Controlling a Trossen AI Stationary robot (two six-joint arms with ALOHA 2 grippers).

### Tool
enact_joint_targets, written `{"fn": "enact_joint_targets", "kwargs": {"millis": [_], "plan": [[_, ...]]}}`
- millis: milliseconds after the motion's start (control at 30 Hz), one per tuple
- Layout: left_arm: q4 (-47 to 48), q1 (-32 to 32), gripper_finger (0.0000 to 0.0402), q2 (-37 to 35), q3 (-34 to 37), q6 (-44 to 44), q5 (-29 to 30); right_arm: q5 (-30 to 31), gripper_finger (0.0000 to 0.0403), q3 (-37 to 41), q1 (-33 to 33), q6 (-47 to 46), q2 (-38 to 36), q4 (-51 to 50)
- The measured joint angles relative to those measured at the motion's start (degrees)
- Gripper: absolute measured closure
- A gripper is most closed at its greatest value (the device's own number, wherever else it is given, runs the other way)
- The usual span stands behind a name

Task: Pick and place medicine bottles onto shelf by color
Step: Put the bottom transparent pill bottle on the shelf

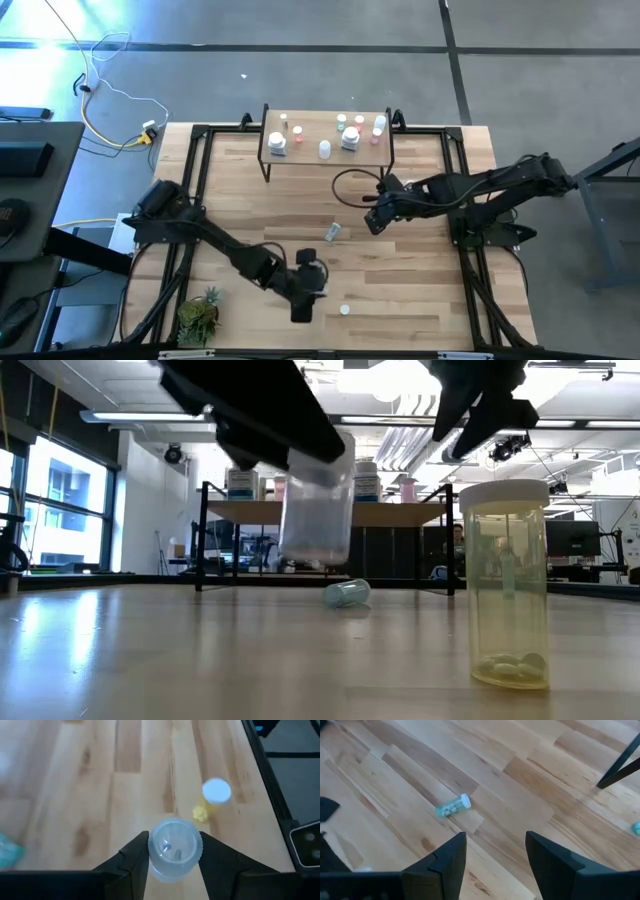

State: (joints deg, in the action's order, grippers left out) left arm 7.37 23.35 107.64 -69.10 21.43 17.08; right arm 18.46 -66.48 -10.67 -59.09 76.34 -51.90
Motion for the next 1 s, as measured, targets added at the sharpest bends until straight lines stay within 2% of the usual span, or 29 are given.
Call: {"fn": "enact_joint_targets", "kwargs": {"millis": [567,833,1000], "plan": [[10.34,-13.56,0.0264,-15.35,0.02,-17.13,1.55,0.24,0.0208,-0.64,0.15,-1.47,0.11,4.18],[15.13,-22.82,0.0264,-24.31,-0.01,-25.45,1.53,6.29,0.0208,-4.39,2.6,0.96,0.08,4.53],[17.74,-28.52,0.0264,-28.05,0.09,-27.63,1.51,7.59,0.0208,-6.59,5.5,3.68,0.08,4.59]]}}
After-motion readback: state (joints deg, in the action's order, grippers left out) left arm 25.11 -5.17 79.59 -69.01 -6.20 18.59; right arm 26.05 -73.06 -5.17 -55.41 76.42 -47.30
